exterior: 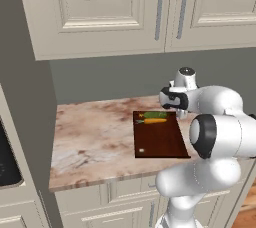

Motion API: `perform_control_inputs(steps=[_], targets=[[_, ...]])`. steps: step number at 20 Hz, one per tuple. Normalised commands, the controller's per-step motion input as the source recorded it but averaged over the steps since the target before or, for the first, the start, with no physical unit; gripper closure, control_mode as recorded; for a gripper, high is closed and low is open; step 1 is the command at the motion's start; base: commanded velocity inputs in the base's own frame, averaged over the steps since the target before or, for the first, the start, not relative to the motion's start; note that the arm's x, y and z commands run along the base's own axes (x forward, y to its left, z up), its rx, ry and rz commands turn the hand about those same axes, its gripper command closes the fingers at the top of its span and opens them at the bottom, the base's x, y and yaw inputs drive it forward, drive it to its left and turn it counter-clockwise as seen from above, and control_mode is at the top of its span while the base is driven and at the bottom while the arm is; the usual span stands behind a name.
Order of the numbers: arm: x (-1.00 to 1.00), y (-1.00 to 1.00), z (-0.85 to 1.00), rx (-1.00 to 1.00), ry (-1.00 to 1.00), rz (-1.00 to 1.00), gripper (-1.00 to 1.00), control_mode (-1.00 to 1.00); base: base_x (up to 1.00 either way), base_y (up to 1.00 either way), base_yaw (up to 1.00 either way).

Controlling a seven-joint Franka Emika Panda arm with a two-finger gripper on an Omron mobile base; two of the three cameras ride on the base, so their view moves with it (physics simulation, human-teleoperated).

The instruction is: Place the two vegetables and bowl onto the tray for setting up a vegetable dip station.

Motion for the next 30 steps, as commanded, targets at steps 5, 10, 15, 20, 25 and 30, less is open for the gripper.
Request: perform_control_inputs(steps=[5, 10, 15, 20, 25, 30], targets=[[0.0, 0.0, 0.01, -0.03, 0.0, -0.14, -1.0, -1.0, 0.0, 0.0, 0.0], [0.0, 0.0, 0.1, 0.0, -0.01, -0.28, -1.0, -1.0, 0.0, 0.0, 0.0], [0.0, 0.0, 0.16, 0.0, -0.02, -0.3, -1.0, -1.0, 0.0, 0.0, 0.0], [0.0, 0.0, 0.1, 0.0, -0.03, -0.25, -1.0, -1.0, 0.0, 0.0, 0.0], [0.0, -0.07, 0.03, 0.0, -0.04, -0.16, -1.0, -1.0, 0.0, 0.0, 0.0], [0.0, -0.2, 0.0, 0.0, -0.06, -0.11, -1.0, -1.0, 0.0, 0.0, 0.0]])
